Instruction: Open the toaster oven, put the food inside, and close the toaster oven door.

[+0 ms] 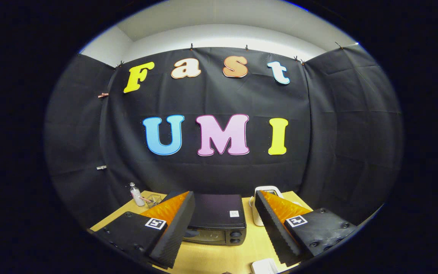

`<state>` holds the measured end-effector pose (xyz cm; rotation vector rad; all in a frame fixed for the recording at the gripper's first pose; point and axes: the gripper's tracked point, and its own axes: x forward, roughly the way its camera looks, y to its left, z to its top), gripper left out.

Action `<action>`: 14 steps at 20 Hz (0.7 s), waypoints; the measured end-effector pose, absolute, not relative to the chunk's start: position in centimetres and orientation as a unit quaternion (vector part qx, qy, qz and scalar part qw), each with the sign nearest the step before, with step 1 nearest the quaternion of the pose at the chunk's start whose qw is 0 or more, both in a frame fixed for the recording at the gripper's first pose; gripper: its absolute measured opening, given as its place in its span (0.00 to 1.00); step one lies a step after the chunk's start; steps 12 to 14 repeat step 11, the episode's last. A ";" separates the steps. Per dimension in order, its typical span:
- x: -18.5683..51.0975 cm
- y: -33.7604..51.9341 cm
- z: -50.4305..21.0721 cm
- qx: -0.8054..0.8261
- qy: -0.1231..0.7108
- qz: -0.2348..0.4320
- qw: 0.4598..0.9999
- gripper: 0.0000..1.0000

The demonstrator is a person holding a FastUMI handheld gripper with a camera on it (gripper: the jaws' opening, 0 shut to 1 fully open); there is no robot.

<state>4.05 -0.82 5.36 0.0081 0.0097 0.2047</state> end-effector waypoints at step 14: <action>3.1 -1.5 5.8 -0.006 -0.025 0.150 0.988 0.98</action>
